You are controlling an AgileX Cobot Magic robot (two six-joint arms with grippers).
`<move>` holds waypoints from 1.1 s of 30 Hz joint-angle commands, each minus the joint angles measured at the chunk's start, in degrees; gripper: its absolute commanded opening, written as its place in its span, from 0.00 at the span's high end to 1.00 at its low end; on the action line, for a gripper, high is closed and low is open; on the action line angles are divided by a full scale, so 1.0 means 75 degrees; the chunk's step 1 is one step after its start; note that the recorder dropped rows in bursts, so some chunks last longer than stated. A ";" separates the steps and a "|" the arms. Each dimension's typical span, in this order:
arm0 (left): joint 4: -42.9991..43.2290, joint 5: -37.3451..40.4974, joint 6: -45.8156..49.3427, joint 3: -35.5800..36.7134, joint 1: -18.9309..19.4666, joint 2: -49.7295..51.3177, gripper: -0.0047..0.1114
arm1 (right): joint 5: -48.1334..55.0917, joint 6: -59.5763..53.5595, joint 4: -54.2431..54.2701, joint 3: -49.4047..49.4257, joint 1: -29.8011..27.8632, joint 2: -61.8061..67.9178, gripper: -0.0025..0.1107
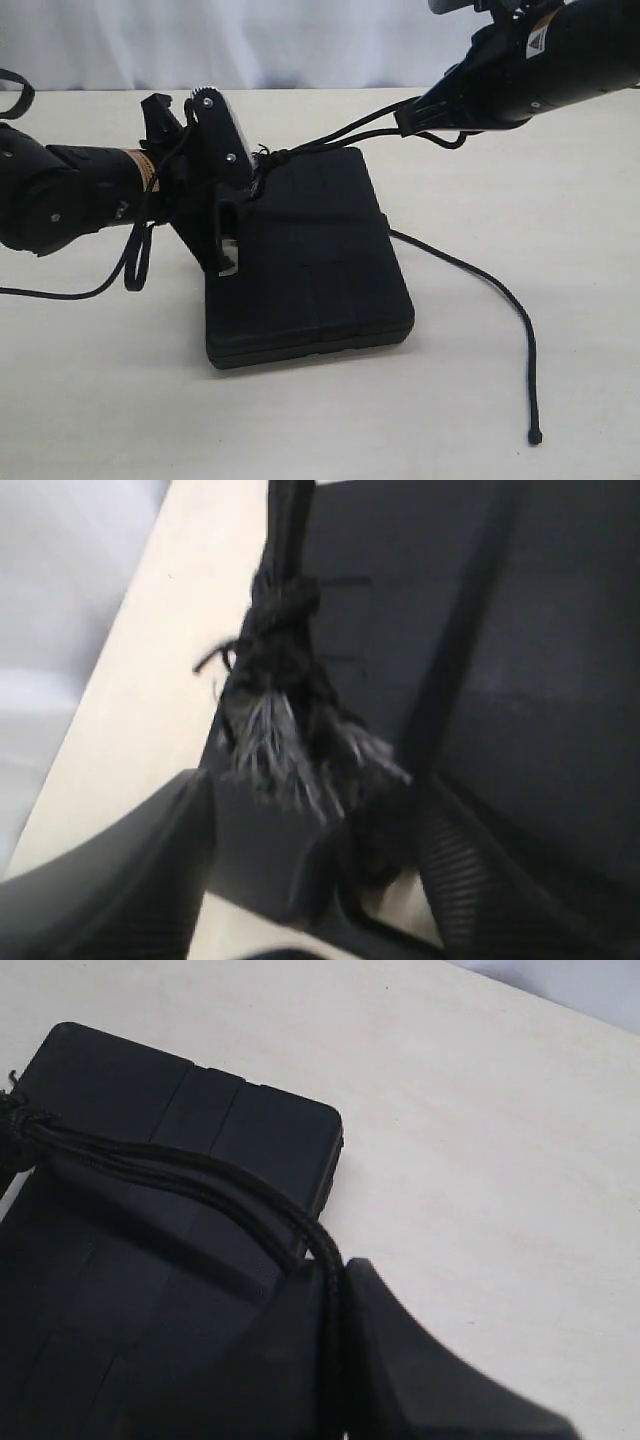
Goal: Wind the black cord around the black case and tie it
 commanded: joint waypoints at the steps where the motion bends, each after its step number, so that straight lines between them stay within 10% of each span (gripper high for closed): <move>1: -0.0025 -0.1077 -0.1285 -0.0055 -0.0070 -0.0047 0.57 | -0.0243 -0.0216 -0.0035 -0.0055 -0.0026 0.0002 0.94; 16: 0.3201 -0.2501 -0.5060 -0.0042 0.0492 0.0465 0.69 | -0.0286 -0.0254 -0.0035 -0.0055 -0.0026 0.0002 0.94; 21: 0.5725 -0.4931 -0.7474 0.0271 0.1306 0.0465 0.70 | -0.0286 -0.0347 -0.0035 -0.0055 -0.0026 0.0002 0.94; 27: 0.7075 -0.5723 -0.8040 0.0425 0.2618 0.0511 0.70 | -0.0306 -0.0360 -0.0035 -0.0055 -0.0026 0.0006 0.94; 33: 0.7491 -0.7004 -0.6929 0.0390 0.2457 0.1033 0.70 | -0.0228 -0.0360 -0.0035 -0.0055 -0.0026 0.0006 0.94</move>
